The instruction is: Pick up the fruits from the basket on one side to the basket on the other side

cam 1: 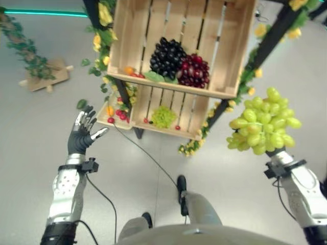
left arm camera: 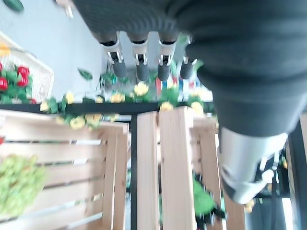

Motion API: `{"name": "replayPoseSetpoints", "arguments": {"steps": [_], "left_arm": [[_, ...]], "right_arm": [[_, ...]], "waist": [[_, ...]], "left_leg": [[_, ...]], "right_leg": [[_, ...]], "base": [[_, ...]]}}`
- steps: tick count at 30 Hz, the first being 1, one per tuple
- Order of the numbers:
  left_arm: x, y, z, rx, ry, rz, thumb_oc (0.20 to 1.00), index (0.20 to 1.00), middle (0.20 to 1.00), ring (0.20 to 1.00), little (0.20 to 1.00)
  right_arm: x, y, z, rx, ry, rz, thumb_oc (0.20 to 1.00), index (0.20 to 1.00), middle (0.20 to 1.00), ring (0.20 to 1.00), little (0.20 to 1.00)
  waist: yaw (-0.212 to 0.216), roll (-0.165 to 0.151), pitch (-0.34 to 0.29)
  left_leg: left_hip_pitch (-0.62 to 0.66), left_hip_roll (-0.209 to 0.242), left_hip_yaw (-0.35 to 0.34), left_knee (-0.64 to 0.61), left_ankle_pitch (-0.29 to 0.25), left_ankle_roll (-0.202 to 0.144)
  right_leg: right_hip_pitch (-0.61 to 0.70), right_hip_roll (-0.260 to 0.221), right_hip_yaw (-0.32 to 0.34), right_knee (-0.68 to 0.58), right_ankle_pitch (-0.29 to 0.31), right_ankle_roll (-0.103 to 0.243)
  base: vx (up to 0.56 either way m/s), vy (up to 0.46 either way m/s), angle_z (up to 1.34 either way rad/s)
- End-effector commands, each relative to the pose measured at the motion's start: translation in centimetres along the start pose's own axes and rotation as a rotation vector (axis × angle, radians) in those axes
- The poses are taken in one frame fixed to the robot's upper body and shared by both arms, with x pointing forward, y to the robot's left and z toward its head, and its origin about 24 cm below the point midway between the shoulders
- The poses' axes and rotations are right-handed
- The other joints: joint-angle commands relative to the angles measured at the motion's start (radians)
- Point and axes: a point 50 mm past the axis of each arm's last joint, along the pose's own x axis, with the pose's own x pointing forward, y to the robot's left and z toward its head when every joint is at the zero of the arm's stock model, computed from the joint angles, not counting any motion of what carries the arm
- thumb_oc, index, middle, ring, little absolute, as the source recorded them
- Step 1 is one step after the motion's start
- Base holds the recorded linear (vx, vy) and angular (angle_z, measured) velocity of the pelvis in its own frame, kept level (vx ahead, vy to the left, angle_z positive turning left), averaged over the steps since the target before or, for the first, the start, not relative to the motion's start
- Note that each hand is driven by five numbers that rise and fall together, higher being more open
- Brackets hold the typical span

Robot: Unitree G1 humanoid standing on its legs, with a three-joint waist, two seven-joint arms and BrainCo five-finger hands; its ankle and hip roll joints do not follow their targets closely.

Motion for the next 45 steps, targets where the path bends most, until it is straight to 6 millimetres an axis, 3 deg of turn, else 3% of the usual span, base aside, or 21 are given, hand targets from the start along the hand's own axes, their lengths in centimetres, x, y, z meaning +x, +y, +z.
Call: {"name": "replayPoseSetpoints", "arguments": {"steps": [1, 2, 7, 20, 25, 32, 36, 45], "left_arm": [[-0.1, 0.9, 2.7, 0.069, -0.116, -0.013, 1.000, 1.000, 1.000, 1.000, 1.000], [-0.1, 1.0, 2.7, 0.068, -0.112, -0.012, 1.000, 1.000, 1.000, 1.000, 1.000], [-0.4, 0.9, 2.3, 0.054, -0.100, -0.007, 1.000, 1.000, 1.000, 1.000, 1.000], [-0.3, -0.6, 0.8, -0.002, -0.046, -0.044, 1.000, 1.000, 1.000, 1.000, 1.000], [-0.4, -1.4, -0.1, -0.022, -0.004, -0.068, 1.000, 1.000, 1.000, 1.000, 1.000], [-0.6, -2.1, -1.1, -0.041, 0.053, -0.100, 1.000, 1.000, 1.000, 1.000, 1.000], [-0.8, -3.0, -1.5, -0.044, 0.079, -0.158, 1.000, 1.000, 1.000, 1.000, 1.000], [-0.5, -3.3, -1.1, -0.011, 0.082, -0.219, 1.000, 1.000, 1.000, 1.000, 1.000]], "right_arm": [[1.3, 0.4, 3.0, -0.063, -0.165, 0.049, 0.200, 0.200, 0.200, 0.200, 0.200], [1.2, 0.4, 2.9, -0.063, -0.156, 0.054, 0.200, 0.200, 0.200, 0.200, 0.200], [0.8, 0.1, 3.3, -0.079, -0.153, 0.066, 0.200, 0.200, 0.200, 0.200, 0.200], [0.7, -0.1, 4.2, -0.111, -0.171, 0.069, 0.200, 0.200, 0.200, 0.200, 0.200], [2.8, 0.7, 4.2, -0.124, -0.204, 0.070, 0.200, 0.200, 0.200, 0.200, 0.200], [5.8, 1.4, 2.6, -0.145, -0.170, 0.031, 0.200, 0.200, 0.200, 0.200, 0.200], [8.8, 2.6, 2.2, -0.155, -0.167, 0.039, 0.200, 0.200, 0.200, 0.200, 0.200], [13.6, 4.7, 4.2, -0.225, -0.212, 0.072, 0.200, 0.200, 0.200, 0.200, 0.200]], "waist": [[0.041, -0.001, -0.041], [0.048, 0.000, -0.052], [0.081, -0.037, -0.097], [0.057, -0.014, -0.104], [0.071, -0.009, -0.118], [0.101, -0.004, -0.130], [0.137, -0.004, -0.120], [0.214, 0.001, -0.072]], "left_leg": [[0.006, -0.004, -0.051, -0.024, 0.008, -0.014], [0.002, 0.001, -0.048, -0.034, 0.020, -0.013], [-0.015, 0.015, -0.021, -0.021, 0.029, -0.038], [0.013, 0.033, -0.064, -0.079, 0.075, -0.062], [0.019, 0.029, -0.081, -0.084, 0.080, -0.060], [0.029, 0.018, -0.102, -0.096, 0.080, -0.054], [0.014, 0.002, -0.131, -0.100, 0.087, -0.050], [-0.064, -0.037, -0.196, -0.071, 0.097, -0.043]], "right_leg": [[0.178, -0.056, -0.044, 0.051, -0.095, -0.012], [0.196, -0.046, -0.039, 0.090, -0.113, -0.015], [0.267, -0.051, -0.080, -0.093, -0.122, -0.012], [0.282, -0.020, -0.103, -0.091, -0.149, -0.042], [0.294, -0.020, -0.115, -0.089, -0.154, -0.046], [0.312, -0.027, -0.132, -0.100, -0.156, -0.046], [0.319, -0.036, -0.155, -0.112, -0.154, -0.044], [0.295, -0.066, -0.208, -0.100, -0.150, -0.044]], "base": [[-0.11, 0.011, -0.45], [-0.12, -0.052, -0.53], [-0.01, -0.154, -0.44], [0.01, -0.065, 0.09], [0.02, -0.018, 0.15], [0.03, 0.001, 0.17], [-0.01, 0.021, 0.20], [-0.03, 0.029, 0.30]]}}
